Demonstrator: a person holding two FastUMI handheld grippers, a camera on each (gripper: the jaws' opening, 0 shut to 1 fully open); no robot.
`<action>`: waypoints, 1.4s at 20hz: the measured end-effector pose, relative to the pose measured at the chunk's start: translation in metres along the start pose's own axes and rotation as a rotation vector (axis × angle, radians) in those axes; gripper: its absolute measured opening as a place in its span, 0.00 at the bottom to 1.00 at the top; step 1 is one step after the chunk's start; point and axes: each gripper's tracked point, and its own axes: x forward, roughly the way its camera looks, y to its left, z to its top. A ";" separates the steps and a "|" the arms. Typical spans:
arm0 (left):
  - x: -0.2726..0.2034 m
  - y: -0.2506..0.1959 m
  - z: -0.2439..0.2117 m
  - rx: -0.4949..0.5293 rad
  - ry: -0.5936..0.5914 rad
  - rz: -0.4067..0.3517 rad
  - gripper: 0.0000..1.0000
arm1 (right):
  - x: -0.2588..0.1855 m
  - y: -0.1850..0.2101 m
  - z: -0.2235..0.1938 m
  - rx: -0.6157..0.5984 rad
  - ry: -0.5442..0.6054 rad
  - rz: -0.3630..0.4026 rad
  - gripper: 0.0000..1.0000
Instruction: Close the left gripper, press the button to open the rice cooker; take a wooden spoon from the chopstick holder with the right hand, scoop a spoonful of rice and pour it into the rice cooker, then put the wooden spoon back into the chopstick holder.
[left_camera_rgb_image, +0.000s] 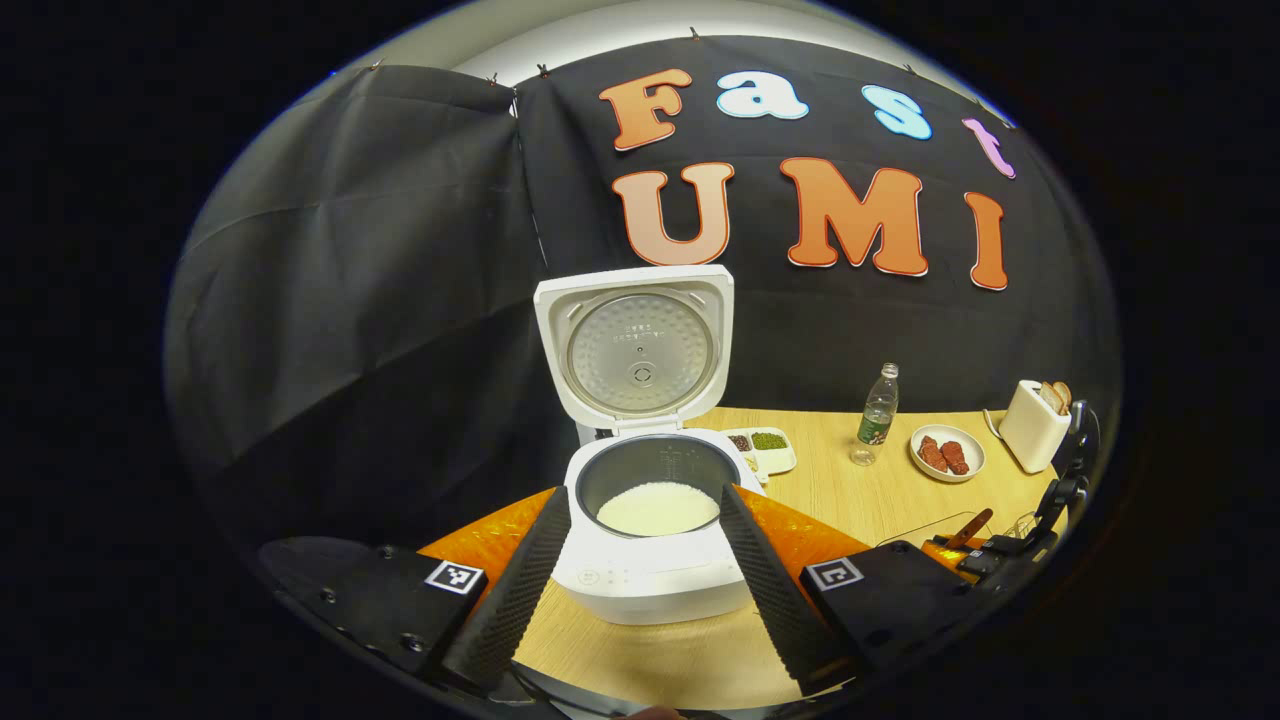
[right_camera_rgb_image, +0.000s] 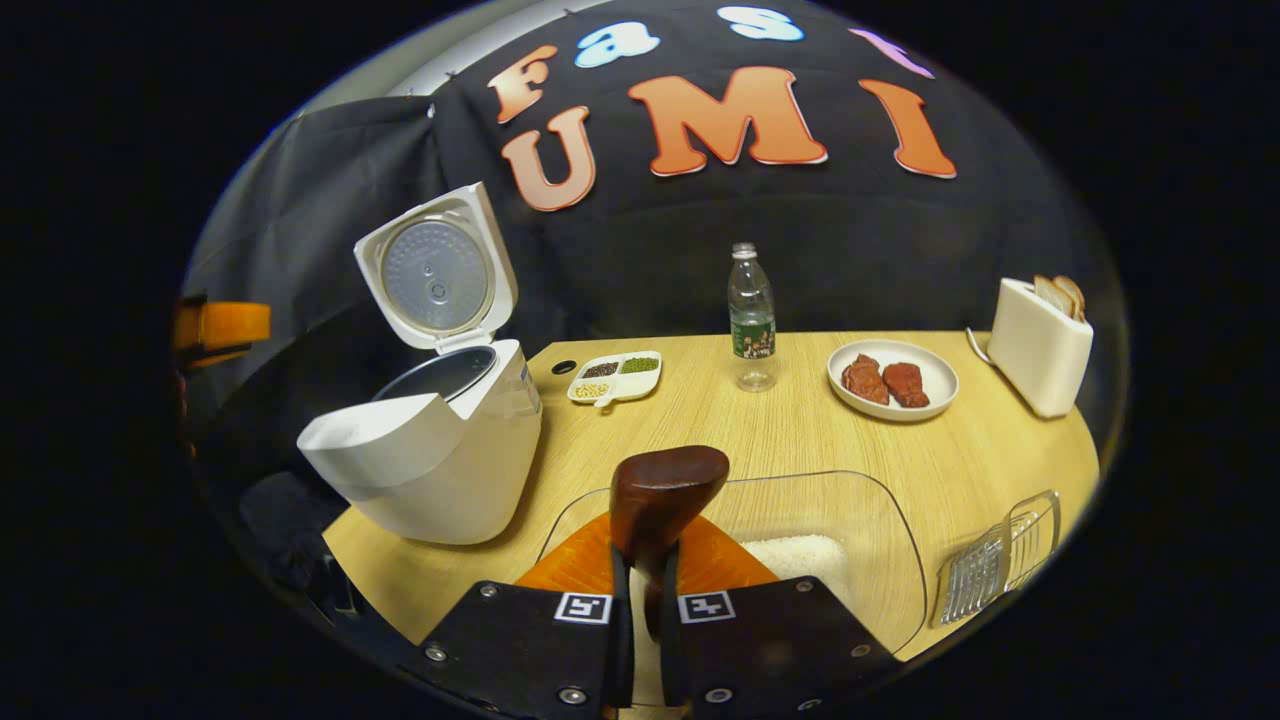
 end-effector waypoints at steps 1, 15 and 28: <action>-0.001 0.002 0.000 -0.001 -0.001 0.002 0.99 | 0.000 -0.004 0.000 0.061 0.013 -0.002 0.10; -0.003 0.002 -0.001 -0.002 -0.008 0.006 1.00 | 0.002 -0.031 -0.007 0.552 0.084 0.084 0.10; 0.002 -0.026 0.005 0.013 -0.021 -0.039 1.00 | -0.040 -0.090 0.066 1.007 -0.122 0.178 0.10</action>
